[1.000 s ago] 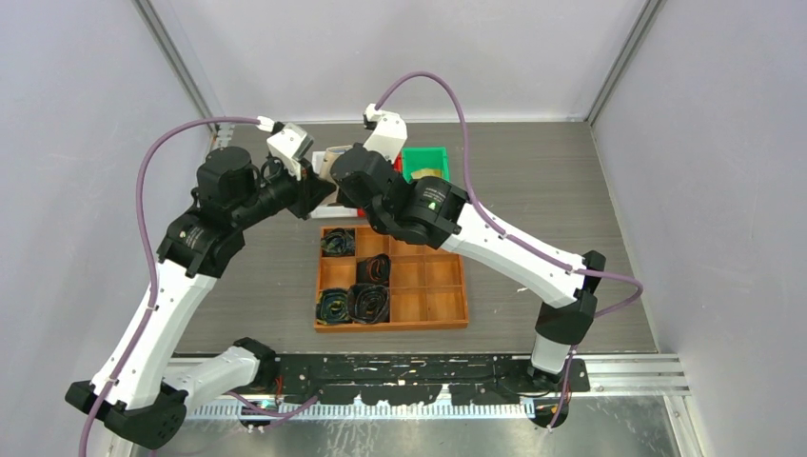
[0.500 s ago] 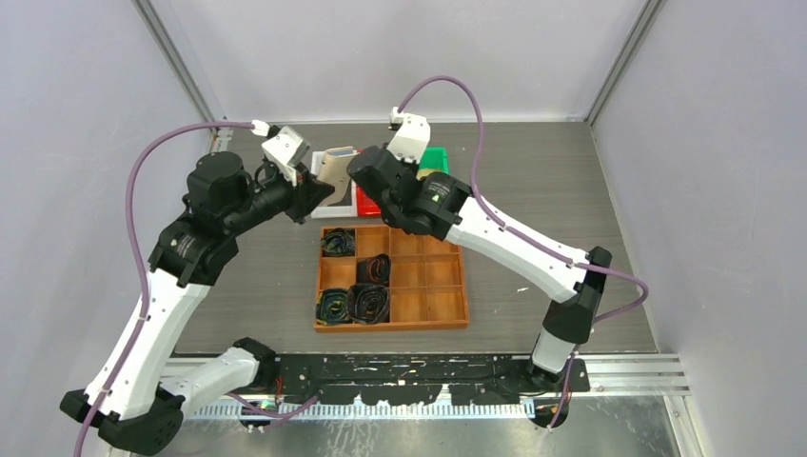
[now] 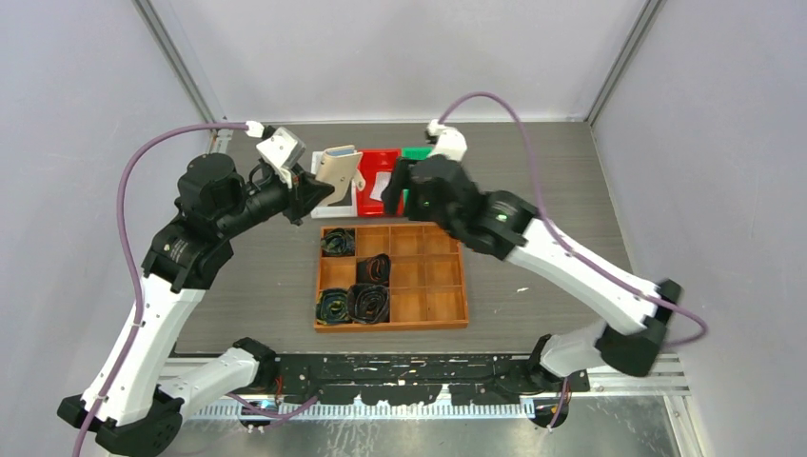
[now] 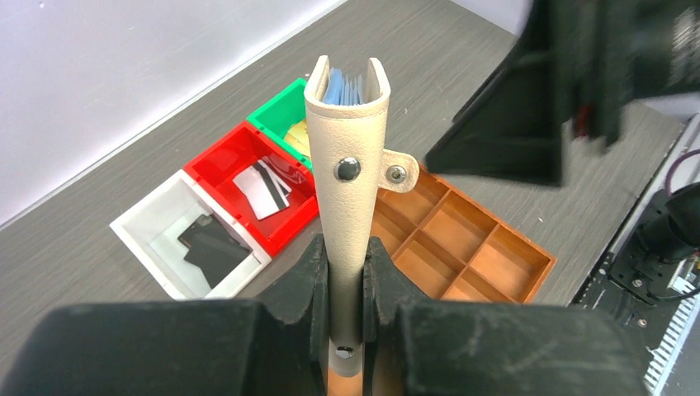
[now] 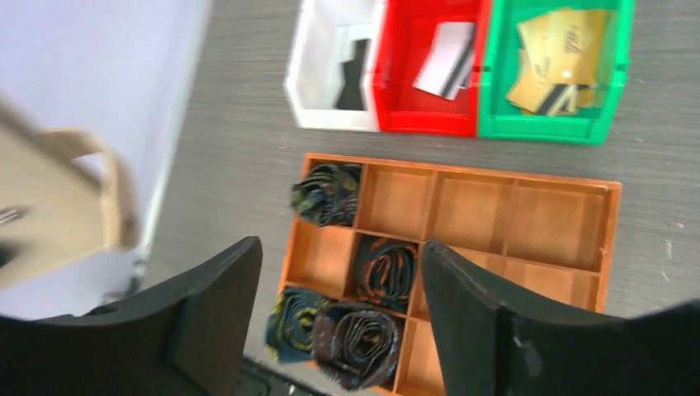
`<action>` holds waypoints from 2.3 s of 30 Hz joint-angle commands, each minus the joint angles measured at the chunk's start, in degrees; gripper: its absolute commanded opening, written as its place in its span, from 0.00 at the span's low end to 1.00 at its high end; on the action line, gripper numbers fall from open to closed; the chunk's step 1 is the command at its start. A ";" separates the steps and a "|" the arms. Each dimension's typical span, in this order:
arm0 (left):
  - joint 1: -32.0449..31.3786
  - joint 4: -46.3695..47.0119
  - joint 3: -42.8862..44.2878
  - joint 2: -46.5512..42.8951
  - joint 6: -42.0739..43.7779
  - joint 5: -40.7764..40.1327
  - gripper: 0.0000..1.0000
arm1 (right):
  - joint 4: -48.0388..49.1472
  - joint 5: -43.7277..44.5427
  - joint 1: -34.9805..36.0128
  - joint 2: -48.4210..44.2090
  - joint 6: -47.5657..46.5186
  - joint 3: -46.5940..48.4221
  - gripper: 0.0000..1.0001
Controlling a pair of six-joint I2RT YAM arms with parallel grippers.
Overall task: Take the credit cards out of the card holder
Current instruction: Open the card holder.
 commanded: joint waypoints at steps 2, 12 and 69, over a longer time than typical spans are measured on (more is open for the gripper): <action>-0.10 2.75 1.68 -1.04 -1.60 5.90 0.00 | 15.08 -23.99 -3.28 -14.63 -8.99 -9.71 0.80; -0.11 -2.54 6.22 3.19 -11.57 24.84 0.00 | 23.81 -45.76 -4.29 -17.26 -14.85 -12.12 0.87; -0.11 -20.15 0.46 -1.63 19.49 25.30 0.87 | -2.02 -49.12 -4.00 -10.24 -22.55 5.94 0.01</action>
